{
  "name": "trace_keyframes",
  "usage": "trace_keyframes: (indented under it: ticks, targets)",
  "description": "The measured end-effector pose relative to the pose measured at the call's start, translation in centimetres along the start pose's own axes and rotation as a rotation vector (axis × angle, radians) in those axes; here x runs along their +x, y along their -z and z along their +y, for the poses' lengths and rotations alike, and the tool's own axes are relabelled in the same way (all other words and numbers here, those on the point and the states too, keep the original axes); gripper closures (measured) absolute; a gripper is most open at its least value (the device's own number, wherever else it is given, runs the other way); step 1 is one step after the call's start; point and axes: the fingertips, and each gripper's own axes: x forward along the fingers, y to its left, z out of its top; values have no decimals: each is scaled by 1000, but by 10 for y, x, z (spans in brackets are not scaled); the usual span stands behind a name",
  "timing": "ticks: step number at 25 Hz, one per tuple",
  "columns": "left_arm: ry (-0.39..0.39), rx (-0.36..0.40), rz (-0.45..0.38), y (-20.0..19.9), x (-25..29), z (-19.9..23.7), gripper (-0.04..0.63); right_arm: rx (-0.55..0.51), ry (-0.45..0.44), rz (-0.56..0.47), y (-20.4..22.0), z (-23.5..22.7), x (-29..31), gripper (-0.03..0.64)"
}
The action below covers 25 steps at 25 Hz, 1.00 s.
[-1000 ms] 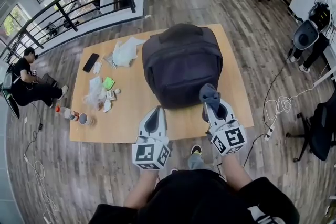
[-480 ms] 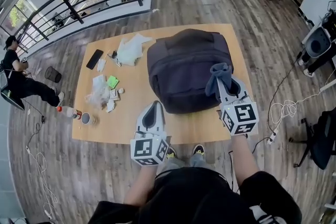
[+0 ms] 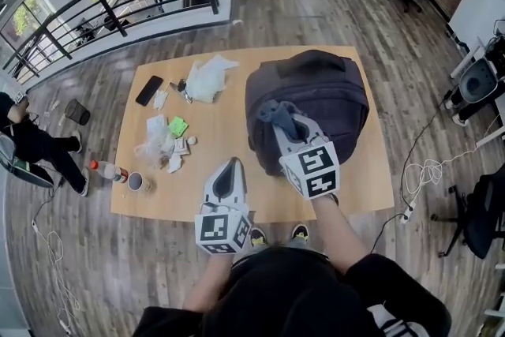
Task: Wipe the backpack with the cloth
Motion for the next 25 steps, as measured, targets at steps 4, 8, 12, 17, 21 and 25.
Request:
trace_keyframes:
  ticks: [4,8,12,17,21,25]
  targets:
    - [6,-21,-7,-1,2,6,580,-33,-24,-28,-6,10,3,575]
    - [55,-19,9,4,22,-6,580,-66,130,-7,0,-58,-23,575]
    - [120,2,13,1,42,-30,580,-22,313,3,16,-147,-84,575]
    - [137,1,9,-2,54,-38,580,-17,332,2,23,-141,-89,575]
    - [89,-1,-4,-6,40,-19,580,-24,171,20,16,-84,-41,575]
    - [4,-14,-6,-8,20,11,580,-77,-26,2,-9,2,4,575]
